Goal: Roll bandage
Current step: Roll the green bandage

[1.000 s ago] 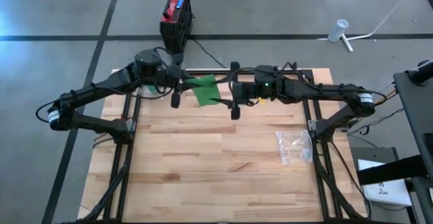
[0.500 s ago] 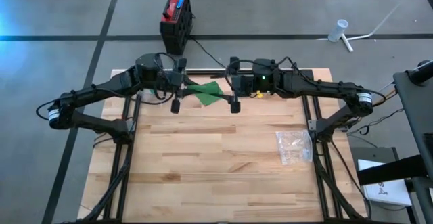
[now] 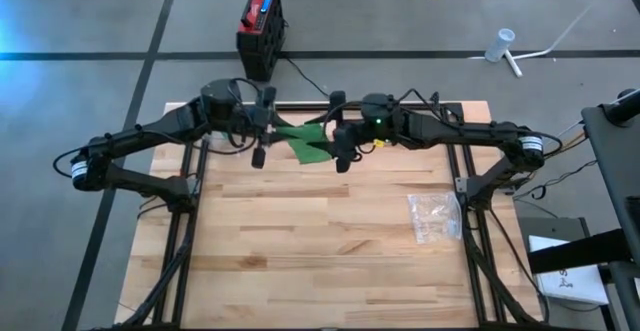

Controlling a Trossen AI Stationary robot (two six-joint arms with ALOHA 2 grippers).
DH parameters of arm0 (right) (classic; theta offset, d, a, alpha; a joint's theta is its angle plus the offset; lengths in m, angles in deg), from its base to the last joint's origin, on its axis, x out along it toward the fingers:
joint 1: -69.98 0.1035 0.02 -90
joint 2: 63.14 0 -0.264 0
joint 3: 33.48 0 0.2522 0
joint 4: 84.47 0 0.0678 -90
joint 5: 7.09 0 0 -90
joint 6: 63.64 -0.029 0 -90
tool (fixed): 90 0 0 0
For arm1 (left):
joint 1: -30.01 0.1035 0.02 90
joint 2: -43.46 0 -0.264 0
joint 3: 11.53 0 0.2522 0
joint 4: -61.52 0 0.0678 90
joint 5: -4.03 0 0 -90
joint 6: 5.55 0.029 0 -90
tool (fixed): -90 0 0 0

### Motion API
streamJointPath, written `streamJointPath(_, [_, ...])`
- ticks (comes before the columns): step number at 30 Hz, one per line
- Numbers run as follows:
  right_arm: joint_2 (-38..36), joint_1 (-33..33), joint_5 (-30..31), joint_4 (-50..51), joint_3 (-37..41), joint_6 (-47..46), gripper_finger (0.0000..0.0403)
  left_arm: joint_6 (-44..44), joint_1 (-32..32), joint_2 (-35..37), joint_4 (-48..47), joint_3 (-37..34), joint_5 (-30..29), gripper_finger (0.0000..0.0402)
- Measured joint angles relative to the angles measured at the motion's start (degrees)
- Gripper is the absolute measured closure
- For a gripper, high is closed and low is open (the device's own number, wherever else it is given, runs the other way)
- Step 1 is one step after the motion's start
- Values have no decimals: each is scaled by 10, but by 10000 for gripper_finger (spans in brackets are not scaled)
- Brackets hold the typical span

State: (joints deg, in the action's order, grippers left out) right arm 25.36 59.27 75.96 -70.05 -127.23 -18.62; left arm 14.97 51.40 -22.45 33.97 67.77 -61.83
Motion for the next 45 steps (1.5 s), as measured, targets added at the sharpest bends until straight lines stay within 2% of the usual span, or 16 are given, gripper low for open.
streamJointPath(5, [-6,3,39,8,-3,13,222,0,0,1,-9,0,-2,363])
streamJointPath(12, [-24,4,37,36,-3,16,357,-3,0,2,-12,0,-10,363])
streamJointPath(14, [-29,4,37,50,-6,16,379,-3,0,1,-12,0,-10,363])
streamJointPath(18, [-35,4,38,76,-13,16,368,-5,-1,0,-12,0,-11,363])
streamJointPath(25, [-65,9,93,105,-27,30,231,-5,1,4,-48,-1,-22,362])
streamJointPath(27, [-64,13,75,88,-26,21,202,-5,0,4,-48,-2,-38,362])
streamJointPath(30, [-55,17,36,62,-22,-16,182,-5,1,5,-40,-2,-54,362])
streamJointPath(33, [-39,15,36,38,-25,-34,186,-5,0,3,-32,-2,-58,362])
streamJointPath(37, [-2,16,43,30,-23,-33,217,-5,0,2,-30,-2,-62,362])
streamJointPath(40, [10,16,80,20,-30,-28,252,-5,0,2,-27,-2,-64,362])
streamJointPath(45, [9,16,97,38,-31,-4,333,-7,0,2,-33,-1,-67,362])
